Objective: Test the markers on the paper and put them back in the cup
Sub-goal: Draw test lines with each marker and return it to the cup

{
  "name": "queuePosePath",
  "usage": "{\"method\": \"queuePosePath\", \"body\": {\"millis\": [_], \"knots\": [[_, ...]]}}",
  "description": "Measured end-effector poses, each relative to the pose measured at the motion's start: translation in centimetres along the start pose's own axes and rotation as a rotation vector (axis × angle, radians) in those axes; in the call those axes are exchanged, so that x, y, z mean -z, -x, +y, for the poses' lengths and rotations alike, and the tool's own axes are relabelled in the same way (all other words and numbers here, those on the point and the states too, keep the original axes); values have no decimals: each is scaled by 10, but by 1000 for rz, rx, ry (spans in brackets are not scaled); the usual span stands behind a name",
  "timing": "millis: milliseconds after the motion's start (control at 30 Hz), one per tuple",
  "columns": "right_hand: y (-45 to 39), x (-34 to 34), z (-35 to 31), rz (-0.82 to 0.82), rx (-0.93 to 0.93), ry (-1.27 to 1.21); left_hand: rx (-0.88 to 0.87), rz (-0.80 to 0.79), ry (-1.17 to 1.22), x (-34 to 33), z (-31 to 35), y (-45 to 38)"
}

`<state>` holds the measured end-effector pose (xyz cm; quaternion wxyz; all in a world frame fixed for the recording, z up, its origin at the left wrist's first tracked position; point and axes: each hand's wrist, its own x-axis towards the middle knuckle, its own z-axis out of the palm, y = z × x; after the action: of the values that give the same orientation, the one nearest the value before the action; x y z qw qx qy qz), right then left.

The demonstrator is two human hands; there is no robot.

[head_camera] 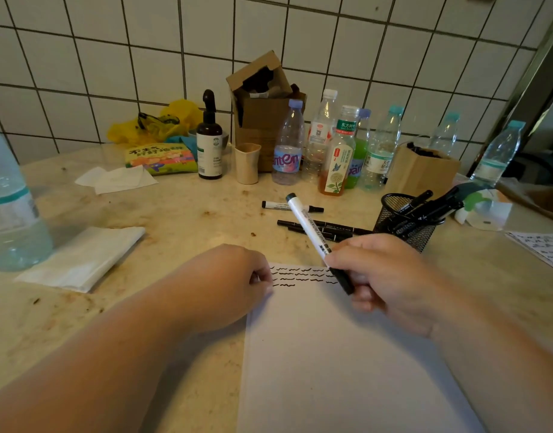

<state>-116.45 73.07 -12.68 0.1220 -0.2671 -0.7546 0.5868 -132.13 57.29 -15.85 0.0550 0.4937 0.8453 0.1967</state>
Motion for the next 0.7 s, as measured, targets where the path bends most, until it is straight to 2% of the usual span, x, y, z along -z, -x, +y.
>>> {"method": "queuePosePath", "body": {"millis": [133, 367, 500, 600, 700], "knots": [[-5, -6, 21, -29, 40, -231, -75, 14, 24, 4, 7, 2], [-1, -10, 21, -230, 200, -329, -144, 17, 209, 9, 32, 5], [-2, -10, 19, -196, 207, -392, -97, 14, 350, 8, 30, 5], [-1, -9, 19, -166, 303, -311, -102, -137, 326, 15, 29, 7], [2, -1, 18, -82, 362, -392, -154, -315, 321, 26, 25, 13]]}}
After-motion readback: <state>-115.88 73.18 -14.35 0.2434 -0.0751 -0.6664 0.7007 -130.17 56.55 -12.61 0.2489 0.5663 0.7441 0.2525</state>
